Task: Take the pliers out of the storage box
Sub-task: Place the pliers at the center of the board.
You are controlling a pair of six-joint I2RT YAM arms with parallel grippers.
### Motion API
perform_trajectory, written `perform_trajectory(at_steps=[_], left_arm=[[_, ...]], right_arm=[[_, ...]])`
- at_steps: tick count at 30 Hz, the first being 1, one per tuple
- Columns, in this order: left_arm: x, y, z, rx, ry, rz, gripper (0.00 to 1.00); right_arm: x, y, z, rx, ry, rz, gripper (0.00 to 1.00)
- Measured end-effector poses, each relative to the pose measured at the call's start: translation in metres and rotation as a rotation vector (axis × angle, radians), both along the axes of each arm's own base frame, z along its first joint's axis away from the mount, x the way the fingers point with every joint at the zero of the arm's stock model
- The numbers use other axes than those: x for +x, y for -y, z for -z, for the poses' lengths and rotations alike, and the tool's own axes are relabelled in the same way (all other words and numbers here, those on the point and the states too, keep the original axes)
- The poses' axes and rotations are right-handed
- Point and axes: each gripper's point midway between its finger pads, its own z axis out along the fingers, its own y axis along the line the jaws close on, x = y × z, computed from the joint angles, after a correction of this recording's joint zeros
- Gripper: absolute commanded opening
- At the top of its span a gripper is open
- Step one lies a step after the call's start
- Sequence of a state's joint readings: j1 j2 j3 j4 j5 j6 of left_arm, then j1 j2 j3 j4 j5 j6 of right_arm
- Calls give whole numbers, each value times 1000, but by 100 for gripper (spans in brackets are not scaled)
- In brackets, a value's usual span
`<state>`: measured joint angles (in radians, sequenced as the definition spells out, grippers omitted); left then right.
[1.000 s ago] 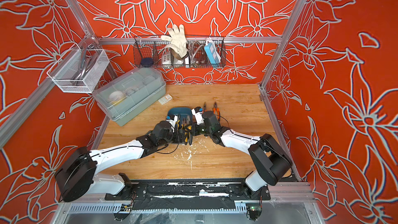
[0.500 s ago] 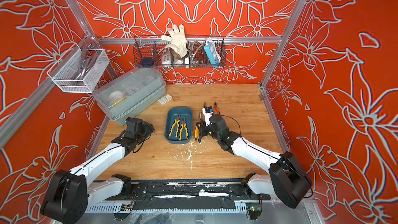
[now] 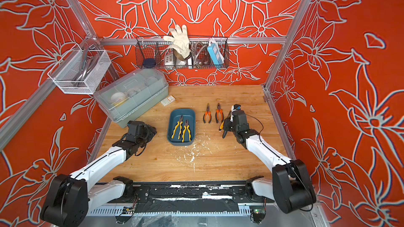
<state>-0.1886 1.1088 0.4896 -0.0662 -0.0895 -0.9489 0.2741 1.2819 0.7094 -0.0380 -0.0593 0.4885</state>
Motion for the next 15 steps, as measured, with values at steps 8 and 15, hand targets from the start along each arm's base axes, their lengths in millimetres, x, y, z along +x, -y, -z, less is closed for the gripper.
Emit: perform_trajectory(at_steps=[8,15], left_arm=[[12,17,-3,-26,-12,90,71],[16,26,-2,-47,-19,136,69]], right_arm=[[48,31,-3,35,-158,79,0],[67,31,23,13,-302,71,0]])
